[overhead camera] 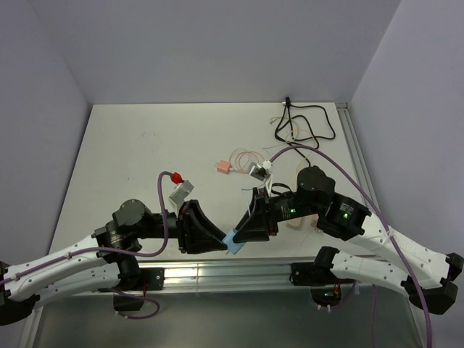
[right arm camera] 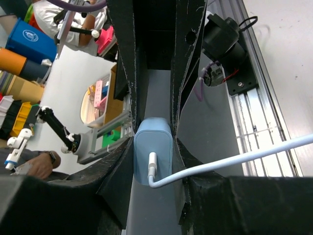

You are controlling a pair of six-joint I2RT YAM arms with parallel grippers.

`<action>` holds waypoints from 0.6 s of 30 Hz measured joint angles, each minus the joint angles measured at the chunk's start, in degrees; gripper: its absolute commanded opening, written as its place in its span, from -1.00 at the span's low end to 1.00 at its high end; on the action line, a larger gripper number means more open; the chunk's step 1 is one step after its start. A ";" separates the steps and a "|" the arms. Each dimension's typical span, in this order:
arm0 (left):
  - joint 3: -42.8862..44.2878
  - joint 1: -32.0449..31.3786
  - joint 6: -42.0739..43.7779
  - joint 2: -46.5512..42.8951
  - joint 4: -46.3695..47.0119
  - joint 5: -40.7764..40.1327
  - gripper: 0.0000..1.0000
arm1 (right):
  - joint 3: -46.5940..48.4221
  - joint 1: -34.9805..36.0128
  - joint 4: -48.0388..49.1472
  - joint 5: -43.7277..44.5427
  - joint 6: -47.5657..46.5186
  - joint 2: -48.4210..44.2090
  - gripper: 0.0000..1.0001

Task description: Insert the plug

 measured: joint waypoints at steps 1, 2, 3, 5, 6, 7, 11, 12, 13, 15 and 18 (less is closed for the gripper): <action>0.00 0.00 0.02 0.00 0.00 0.11 -0.99 | 0.00 0.00 0.02 -0.22 0.02 0.11 -0.31; 0.00 0.00 0.02 0.00 -0.15 0.31 -0.99 | 0.00 0.00 0.02 -0.46 0.00 0.33 -0.31; 0.00 0.00 0.02 0.00 -0.35 0.44 -0.99 | 0.00 0.00 0.02 -0.79 -0.04 0.55 -0.31; 0.00 0.00 0.02 0.00 -0.63 0.79 -0.99 | -0.02 0.00 0.02 -1.40 -0.07 0.87 -0.32; 0.00 0.00 0.04 0.00 -0.81 0.90 -0.99 | -0.11 -0.04 0.04 -1.68 -0.09 0.96 -0.32; 0.00 0.00 0.02 0.00 -0.98 0.98 -0.99 | -0.20 -0.09 0.04 -1.88 -0.11 1.01 -0.31; 0.00 0.00 0.04 -0.13 -1.25 0.96 -0.99 | -0.24 -0.11 0.02 -2.01 -0.50 1.09 -0.19; 0.00 0.00 0.04 -0.15 -1.27 0.96 -0.99 | -0.24 -0.11 0.07 -2.10 -0.59 1.16 -0.19; 0.00 0.00 0.04 -0.24 -1.38 0.96 -0.99 | -0.24 -0.11 0.11 -2.16 -0.68 1.22 -0.19; 0.00 0.00 0.04 -0.37 -1.66 0.94 -0.99 | -0.28 -0.11 0.20 -2.36 -0.68 1.40 -0.19; 0.00 0.00 0.04 -0.50 -1.70 0.96 -0.99 | -0.44 -0.11 0.76 -2.73 -0.68 1.53 -0.24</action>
